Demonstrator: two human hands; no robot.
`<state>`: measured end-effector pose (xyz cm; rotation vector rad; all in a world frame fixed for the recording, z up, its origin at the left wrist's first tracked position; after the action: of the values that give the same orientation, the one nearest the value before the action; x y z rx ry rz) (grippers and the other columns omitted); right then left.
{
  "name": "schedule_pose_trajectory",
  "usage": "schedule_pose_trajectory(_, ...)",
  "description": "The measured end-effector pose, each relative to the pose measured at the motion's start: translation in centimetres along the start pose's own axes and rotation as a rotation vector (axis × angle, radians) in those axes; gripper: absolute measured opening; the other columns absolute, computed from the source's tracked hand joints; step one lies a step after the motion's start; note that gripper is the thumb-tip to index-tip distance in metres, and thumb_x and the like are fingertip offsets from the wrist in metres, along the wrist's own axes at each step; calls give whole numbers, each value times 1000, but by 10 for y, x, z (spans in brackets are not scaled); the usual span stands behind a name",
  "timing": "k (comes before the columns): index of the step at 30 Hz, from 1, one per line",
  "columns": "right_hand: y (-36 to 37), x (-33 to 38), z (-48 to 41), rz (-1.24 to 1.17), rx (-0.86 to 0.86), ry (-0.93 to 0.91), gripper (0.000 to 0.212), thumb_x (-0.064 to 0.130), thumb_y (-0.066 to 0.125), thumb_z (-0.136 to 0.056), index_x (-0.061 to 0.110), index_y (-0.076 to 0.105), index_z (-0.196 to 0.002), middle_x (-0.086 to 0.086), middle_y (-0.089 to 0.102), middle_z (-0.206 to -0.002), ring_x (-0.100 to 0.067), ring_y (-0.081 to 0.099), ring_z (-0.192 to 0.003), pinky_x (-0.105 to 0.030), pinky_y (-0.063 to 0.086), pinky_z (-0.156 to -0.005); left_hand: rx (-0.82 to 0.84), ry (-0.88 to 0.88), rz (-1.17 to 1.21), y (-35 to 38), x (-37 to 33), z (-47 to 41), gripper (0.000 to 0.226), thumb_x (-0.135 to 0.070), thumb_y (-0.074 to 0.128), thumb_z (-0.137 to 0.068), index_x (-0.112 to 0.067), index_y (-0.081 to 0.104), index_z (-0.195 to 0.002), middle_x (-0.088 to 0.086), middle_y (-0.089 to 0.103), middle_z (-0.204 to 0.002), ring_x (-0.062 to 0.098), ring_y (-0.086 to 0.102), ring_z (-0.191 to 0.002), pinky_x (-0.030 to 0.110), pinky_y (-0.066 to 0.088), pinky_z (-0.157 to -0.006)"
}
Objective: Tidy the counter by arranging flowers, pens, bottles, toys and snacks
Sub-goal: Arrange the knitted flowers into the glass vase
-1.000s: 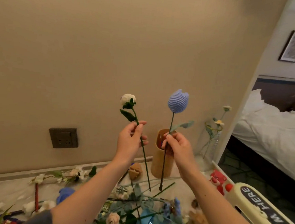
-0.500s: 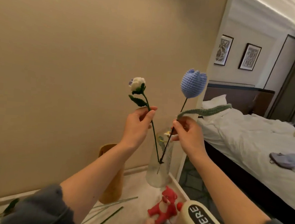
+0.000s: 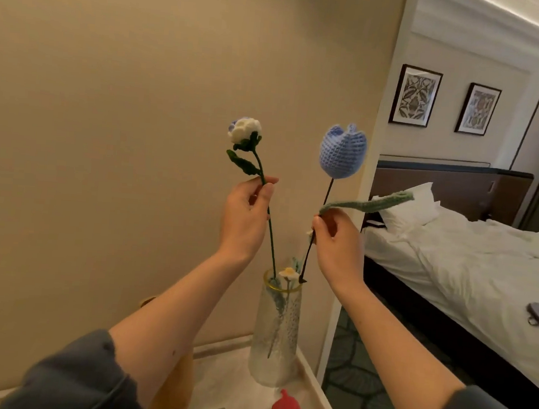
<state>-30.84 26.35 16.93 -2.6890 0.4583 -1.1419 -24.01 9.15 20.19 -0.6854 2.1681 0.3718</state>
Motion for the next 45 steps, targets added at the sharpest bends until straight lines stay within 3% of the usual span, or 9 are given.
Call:
schedule_pose_trajectory(4,17,-18,-4,-6,23,28,4,29,55,-96,29,59,-98,17,60,-87,3,55,-78,-7,36,-64,15,-7,-33,10,18,-5,17,-23,52,-98,-29,66,-106,-2,61,-95,9,57,-79,32,57,-69)
schedule_pose_trajectory(11,38,-54,14,84,107,104,7,35,53,-96,42,52,-98,27,53,-80,10,52,-73,-10,35,-60,85,-89,-86,21,74,8,16,-22,55,-96,-28,67,-105,-1,65,-100,9,61,-87,42,56,-79)
schedule_pose_trajectory(14,44,-72,33,156,136,161,11,37,53,-95,46,49,-91,30,51,-74,19,50,-70,-8,28,-54,156,-131,-181,25,99,19,18,-22,57,-95,-25,69,-108,-2,68,-106,13,63,-98,32,53,-84)
schedule_pose_trajectory(17,50,-90,48,215,172,196,8,34,55,-95,39,54,-89,20,53,-79,6,51,-70,-12,31,-55,253,-179,-284,30,121,31,20,-23,58,-94,-21,71,-109,-7,70,-108,6,62,-101,21,48,-82)
schedule_pose_trajectory(22,58,-106,64,245,190,263,7,32,55,-96,28,60,-94,7,54,-95,-6,51,-76,-24,40,-63,318,-257,-431,36,151,45,20,-28,55,-95,-23,72,-104,-2,59,-108,12,56,-102,31,48,-89)
schedule_pose_trajectory(27,58,-112,73,207,166,322,14,36,51,-97,30,59,-87,9,53,-89,-2,51,-72,-22,35,-55,415,-321,-461,45,168,56,30,-26,47,-99,-30,60,-72,8,63,-88,16,56,-79,25,35,-58)
schedule_pose_trajectory(33,59,-113,82,233,158,353,24,47,43,-98,34,55,-80,14,51,-88,1,50,-69,-18,30,-52,437,-337,-555,47,172,66,30,-34,34,-101,-19,59,-109,4,60,-105,20,57,-95,40,49,-82)
schedule_pose_trajectory(38,68,-114,92,245,255,340,26,50,31,-96,38,51,-86,14,46,-88,1,48,-71,-21,29,-54,486,-268,-798,45,162,70,34,-43,25,-101,-21,51,-106,6,57,-106,23,56,-90,38,47,-73)
schedule_pose_trajectory(45,71,-114,96,186,318,359,18,42,32,-96,38,44,-84,10,46,-93,-1,47,-76,-29,32,-60,497,-410,-781,39,162,77,50,-47,20,-100,-18,45,-132,10,53,-129,28,53,-115,40,44,-92)
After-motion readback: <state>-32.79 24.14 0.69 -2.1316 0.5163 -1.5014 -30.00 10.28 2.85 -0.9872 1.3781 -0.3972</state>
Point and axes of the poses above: each hand's wrist, its own z-axis away from the middle knuckle, its own y-axis out of the palm, x = y × z, the point moved 6 cm from there along -z, towards the middle knuckle
